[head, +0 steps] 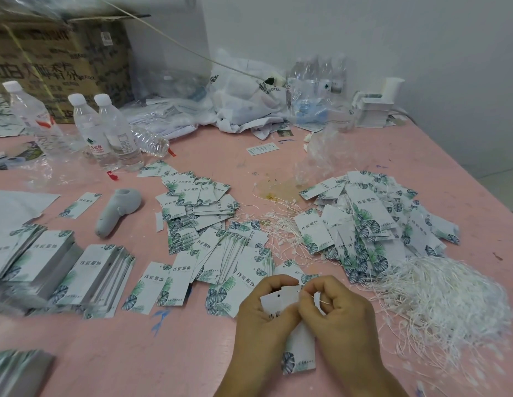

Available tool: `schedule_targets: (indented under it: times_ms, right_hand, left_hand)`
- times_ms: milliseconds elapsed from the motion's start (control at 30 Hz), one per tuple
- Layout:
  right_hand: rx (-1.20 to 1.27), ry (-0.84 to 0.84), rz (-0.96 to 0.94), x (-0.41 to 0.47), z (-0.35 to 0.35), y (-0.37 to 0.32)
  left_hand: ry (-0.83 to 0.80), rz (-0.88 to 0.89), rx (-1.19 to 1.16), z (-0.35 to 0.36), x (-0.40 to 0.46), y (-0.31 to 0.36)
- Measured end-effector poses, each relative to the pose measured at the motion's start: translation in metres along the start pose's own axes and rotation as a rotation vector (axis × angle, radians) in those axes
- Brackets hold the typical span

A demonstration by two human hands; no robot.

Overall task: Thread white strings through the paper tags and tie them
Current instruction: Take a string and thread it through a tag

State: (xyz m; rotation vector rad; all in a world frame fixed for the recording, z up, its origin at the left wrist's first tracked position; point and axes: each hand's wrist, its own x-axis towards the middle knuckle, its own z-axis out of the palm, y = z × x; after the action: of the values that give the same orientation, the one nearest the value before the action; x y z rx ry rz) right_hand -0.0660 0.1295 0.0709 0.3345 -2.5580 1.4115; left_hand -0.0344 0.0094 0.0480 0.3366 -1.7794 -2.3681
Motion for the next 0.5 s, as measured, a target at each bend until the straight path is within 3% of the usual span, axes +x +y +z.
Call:
schedule_targets:
  times_ms: [500]
  right_hand:
    - [0.141,-0.091,0.037,-0.0002,-0.0034,0.0083]
  left_hand:
    - [-0.048,-0.177,-0.257,-0.003,0.0038,0.0082]
